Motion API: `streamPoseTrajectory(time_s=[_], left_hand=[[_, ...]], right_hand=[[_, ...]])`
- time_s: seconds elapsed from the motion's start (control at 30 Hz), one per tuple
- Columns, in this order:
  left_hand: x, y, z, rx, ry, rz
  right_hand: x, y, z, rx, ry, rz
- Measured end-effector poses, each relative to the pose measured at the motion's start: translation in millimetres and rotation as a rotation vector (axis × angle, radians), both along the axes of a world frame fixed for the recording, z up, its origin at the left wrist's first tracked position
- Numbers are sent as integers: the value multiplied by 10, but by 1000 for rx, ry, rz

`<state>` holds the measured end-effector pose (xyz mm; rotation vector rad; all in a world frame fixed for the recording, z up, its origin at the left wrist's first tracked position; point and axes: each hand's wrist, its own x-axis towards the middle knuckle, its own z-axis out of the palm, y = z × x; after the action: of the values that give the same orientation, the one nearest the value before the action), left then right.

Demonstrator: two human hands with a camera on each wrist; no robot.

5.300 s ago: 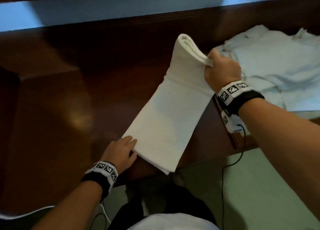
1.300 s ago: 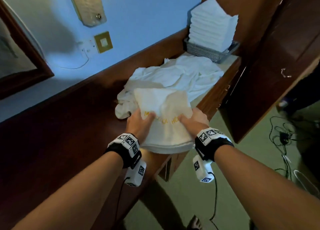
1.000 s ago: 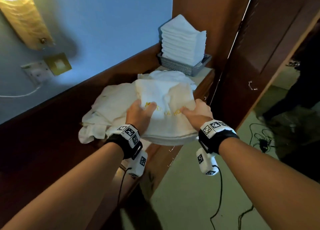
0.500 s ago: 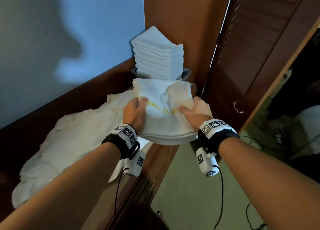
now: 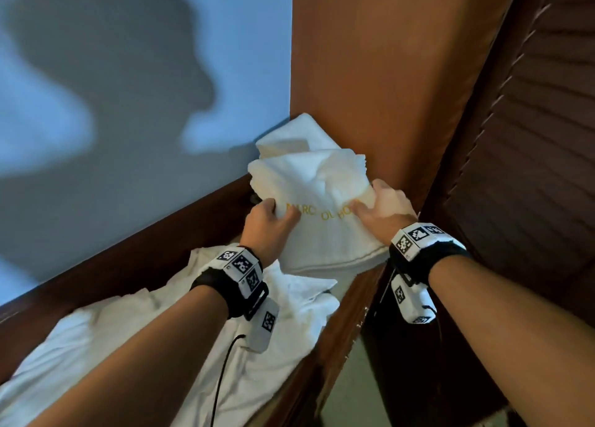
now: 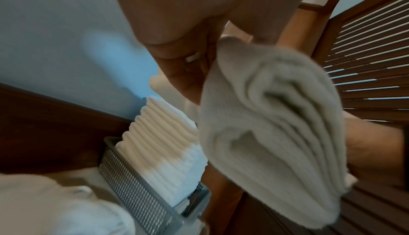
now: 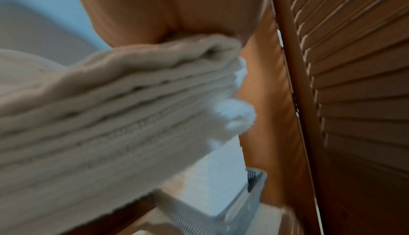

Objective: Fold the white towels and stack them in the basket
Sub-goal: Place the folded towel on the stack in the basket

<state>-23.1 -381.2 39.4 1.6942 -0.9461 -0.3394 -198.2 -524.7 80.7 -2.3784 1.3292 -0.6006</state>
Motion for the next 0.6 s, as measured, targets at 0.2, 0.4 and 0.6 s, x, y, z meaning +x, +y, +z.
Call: streamPoseTrajectory(time_s=[0.2, 0.4, 0.6], left_hand=[[260, -975, 186, -54, 10, -60], [551, -2139, 276, -96, 38, 5], [838, -3053, 341, -170, 42, 156]], right_hand=[[484, -1257, 327, -124, 49, 60], [1042, -2608, 446, -163, 7, 102], [1620, -3631, 395, -163, -172, 201]])
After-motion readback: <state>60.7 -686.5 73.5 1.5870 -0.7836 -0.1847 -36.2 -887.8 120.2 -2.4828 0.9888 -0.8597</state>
